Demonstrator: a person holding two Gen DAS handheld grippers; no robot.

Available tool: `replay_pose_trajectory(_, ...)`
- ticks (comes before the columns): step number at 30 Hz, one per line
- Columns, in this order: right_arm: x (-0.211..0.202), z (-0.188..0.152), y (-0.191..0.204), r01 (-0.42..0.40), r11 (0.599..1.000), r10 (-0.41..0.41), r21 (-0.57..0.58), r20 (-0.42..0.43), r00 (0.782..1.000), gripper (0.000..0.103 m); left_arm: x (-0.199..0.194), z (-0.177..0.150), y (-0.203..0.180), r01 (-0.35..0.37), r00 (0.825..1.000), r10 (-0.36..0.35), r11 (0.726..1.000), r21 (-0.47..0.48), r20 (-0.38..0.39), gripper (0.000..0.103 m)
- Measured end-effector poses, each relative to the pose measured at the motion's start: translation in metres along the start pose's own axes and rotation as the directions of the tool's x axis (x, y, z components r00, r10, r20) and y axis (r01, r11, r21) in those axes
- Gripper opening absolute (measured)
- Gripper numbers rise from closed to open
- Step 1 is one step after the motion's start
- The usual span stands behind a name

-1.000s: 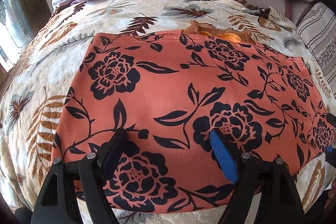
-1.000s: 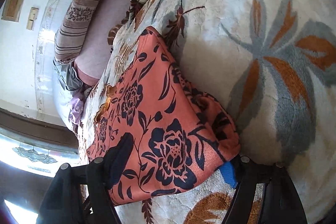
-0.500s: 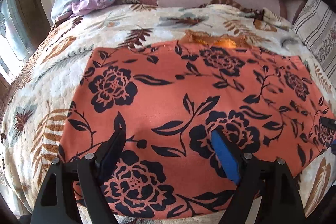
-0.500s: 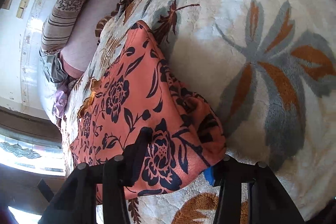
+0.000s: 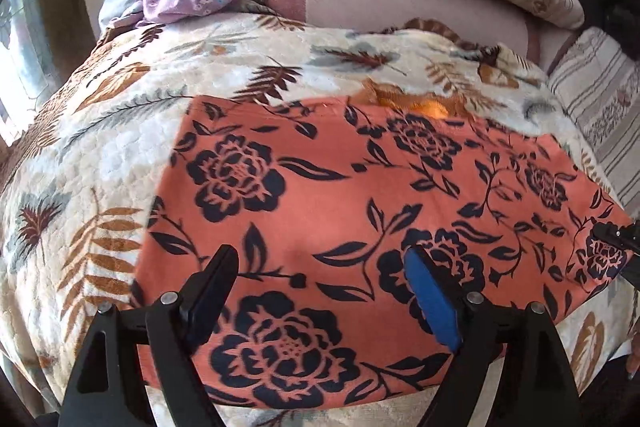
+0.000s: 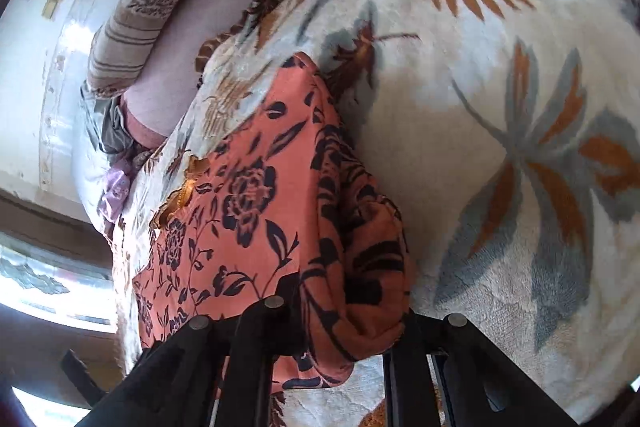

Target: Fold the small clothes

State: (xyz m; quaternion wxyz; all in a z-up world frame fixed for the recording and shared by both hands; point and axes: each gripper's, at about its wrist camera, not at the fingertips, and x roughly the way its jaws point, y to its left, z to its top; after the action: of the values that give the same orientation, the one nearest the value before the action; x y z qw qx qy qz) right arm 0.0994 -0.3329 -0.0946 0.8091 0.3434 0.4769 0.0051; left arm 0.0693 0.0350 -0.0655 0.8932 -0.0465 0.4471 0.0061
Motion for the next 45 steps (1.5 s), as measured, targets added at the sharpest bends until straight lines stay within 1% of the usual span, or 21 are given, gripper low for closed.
replay_pose_trajectory(5,-0.035,-0.003,0.09,-0.069,0.98,0.088,-0.188,0.098,0.991,0.011,-0.033,0.007,0.064,-0.018,0.993,0.033,0.991,-0.131,0.11,0.086)
replay_pose_trajectory(8,-0.043,-0.026,0.158,-0.128,0.939,0.168,-0.319,0.103,0.98,0.011,-0.039,0.001,0.107,-0.058,0.984,0.094,0.971,-0.231,0.149,0.086)
replay_pose_trajectory(10,-0.042,-0.052,0.203,-0.144,0.891,0.206,-0.431,0.1,0.973,0.011,-0.036,-0.007,0.137,-0.07,0.982,0.123,0.942,-0.328,0.143,0.086)
replay_pose_trajectory(12,-0.03,-0.084,0.24,-0.178,0.836,0.237,-0.519,0.048,0.97,0.011,-0.029,-0.013,0.163,-0.08,0.985,0.136,0.903,-0.422,0.104,0.086)
replay_pose_trajectory(14,-0.006,-0.121,0.267,-0.184,0.782,0.224,-0.596,-0.006,0.974,0.01,-0.022,-0.016,0.179,-0.07,0.99,0.12,0.874,-0.481,0.074,0.086)
replay_pose_trajectory(16,0.035,-0.151,0.276,-0.193,0.766,0.174,-0.613,-0.092,0.98,0.01,-0.021,-0.017,0.185,-0.057,0.991,0.111,0.859,-0.509,0.076,0.086)
replay_pose_trajectory(18,0.091,-0.173,0.27,-0.187,0.78,0.077,-0.597,-0.206,0.976,0.01,-0.022,-0.018,0.186,-0.033,0.992,0.091,0.856,-0.516,0.086,0.086)
replay_pose_trajectory(19,0.115,-0.18,0.262,-0.188,0.8,0.039,-0.569,-0.264,0.964,0.011,-0.023,-0.018,0.186,-0.018,0.993,0.074,0.857,-0.514,0.089,0.086)
replay_pose_trajectory(20,0.126,-0.182,0.254,-0.206,0.823,0.051,-0.53,-0.292,0.955,0.011,-0.024,-0.018,0.186,0.002,0.994,0.055,0.858,-0.513,0.095,0.086)
replay_pose_trajectory(21,0.123,-0.181,0.253,-0.213,0.831,0.071,-0.514,-0.281,0.957,0.01,-0.026,-0.018,0.187,0.025,0.994,0.034,0.856,-0.516,0.104,0.086)
replay_pose_trajectory(24,0.108,-0.176,0.26,-0.23,0.817,0.094,-0.528,-0.273,0.957,0.01,-0.029,-0.015,0.187,0.15,0.985,-0.085,0.842,-0.519,0.147,0.086)
replay_pose_trajectory(25,0.104,-0.177,0.264,-0.232,0.811,0.097,-0.537,-0.267,0.959,0.01,-0.027,-0.013,0.186,0.218,0.975,-0.159,0.827,-0.518,0.156,0.086)
replay_pose_trajectory(26,0.101,-0.177,0.265,-0.235,0.809,0.103,-0.539,-0.263,0.959,0.01,-0.024,-0.011,0.183,0.291,0.957,-0.247,0.802,-0.522,0.155,0.086)
replay_pose_trajectory(29,0.101,-0.178,0.261,-0.245,0.819,0.12,-0.519,-0.263,0.957,0.01,-0.011,-0.002,0.164,0.433,0.891,-0.437,0.739,-0.516,0.122,0.086)
replay_pose_trajectory(32,0.094,-0.178,0.252,-0.246,0.816,0.128,-0.523,-0.251,0.959,0.01,0.003,0.018,0.141,0.444,0.87,-0.492,0.75,-0.491,0.036,0.086)
replay_pose_trajectory(34,0.09,-0.178,0.252,-0.248,0.808,0.139,-0.535,-0.237,0.962,0.01,0.023,0.036,0.125,0.432,0.851,-0.522,0.764,-0.48,-0.065,0.086)
replay_pose_trajectory(37,0.077,-0.18,0.25,-0.247,0.786,0.15,-0.567,-0.213,0.965,0.01,0.05,0.055,0.107,0.374,0.846,-0.501,0.799,-0.471,-0.179,0.086)
replay_pose_trajectory(40,0.07,-0.181,0.248,-0.257,0.774,0.166,-0.579,-0.206,0.964,0.01,0.066,0.068,0.094,0.341,0.853,-0.467,0.836,-0.431,-0.231,0.086)
replay_pose_trajectory(43,0.066,-0.183,0.242,-0.27,0.764,0.18,-0.585,-0.208,0.961,0.01,0.085,0.074,0.087,0.319,0.837,-0.47,0.835,-0.449,-0.279,0.086)
replay_pose_trajectory(44,0.066,-0.184,0.24,-0.275,0.763,0.184,-0.585,-0.21,0.96,0.01,0.089,0.075,0.087,0.316,0.838,-0.47,0.833,-0.454,-0.279,0.086)
replay_pose_trajectory(45,0.065,-0.183,0.241,-0.277,0.76,0.187,-0.588,-0.211,0.959,0.01,0.091,0.076,0.087,0.313,0.842,-0.467,0.83,-0.461,-0.27,0.081)
